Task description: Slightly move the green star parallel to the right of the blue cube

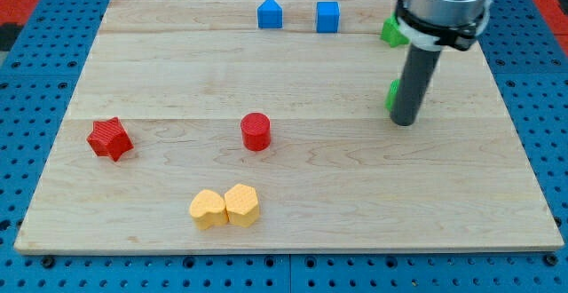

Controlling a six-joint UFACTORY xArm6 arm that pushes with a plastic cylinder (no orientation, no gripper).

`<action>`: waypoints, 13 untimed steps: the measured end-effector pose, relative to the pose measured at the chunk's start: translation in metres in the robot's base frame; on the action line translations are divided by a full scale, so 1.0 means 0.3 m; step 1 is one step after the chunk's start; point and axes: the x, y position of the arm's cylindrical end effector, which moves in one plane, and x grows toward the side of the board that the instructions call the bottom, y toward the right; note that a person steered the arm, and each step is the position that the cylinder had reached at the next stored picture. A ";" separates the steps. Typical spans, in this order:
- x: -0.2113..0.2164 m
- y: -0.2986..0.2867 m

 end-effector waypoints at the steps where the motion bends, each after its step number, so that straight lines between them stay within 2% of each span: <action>1: -0.090 0.067; 2: -0.225 0.065; 3: -0.103 0.062; 4: -0.093 -0.096; 6: -0.205 -0.039; 8: -0.226 -0.121; 9: -0.396 -0.067; 10: -0.494 0.041; 12: -0.606 0.108; 13: -0.472 0.134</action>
